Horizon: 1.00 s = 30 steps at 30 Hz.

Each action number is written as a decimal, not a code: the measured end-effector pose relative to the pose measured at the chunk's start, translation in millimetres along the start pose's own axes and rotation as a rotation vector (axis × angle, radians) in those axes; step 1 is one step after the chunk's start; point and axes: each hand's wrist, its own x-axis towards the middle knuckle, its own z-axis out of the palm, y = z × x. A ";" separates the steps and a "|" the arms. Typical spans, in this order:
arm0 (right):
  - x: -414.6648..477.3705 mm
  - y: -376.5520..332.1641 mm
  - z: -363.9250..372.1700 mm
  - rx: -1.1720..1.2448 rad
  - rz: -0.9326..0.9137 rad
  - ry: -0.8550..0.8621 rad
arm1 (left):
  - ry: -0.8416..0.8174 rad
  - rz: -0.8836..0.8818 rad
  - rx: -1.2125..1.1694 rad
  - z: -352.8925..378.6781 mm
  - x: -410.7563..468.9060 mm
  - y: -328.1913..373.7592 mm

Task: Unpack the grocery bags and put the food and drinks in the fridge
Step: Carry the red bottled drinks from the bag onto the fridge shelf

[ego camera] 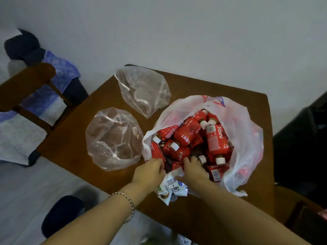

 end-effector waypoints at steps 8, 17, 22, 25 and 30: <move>26.1 6.4 -7.0 0.065 -0.245 -0.085 | -0.286 0.378 0.475 14.7 69.5 -17.4; 18.9 36.0 -67.9 0.902 -0.122 0.015 | -0.377 0.806 0.990 34.1 95.0 -16.2; 11.9 53.3 -84.4 0.709 -0.072 0.214 | -0.383 0.843 0.914 23.2 94.4 -15.4; 14.2 65.0 -90.7 0.584 0.032 0.323 | -0.202 0.452 0.585 -2.3 103.6 -15.8; 20.3 63.5 -95.9 0.514 0.136 0.346 | -0.020 0.200 0.155 -22.3 99.7 -15.3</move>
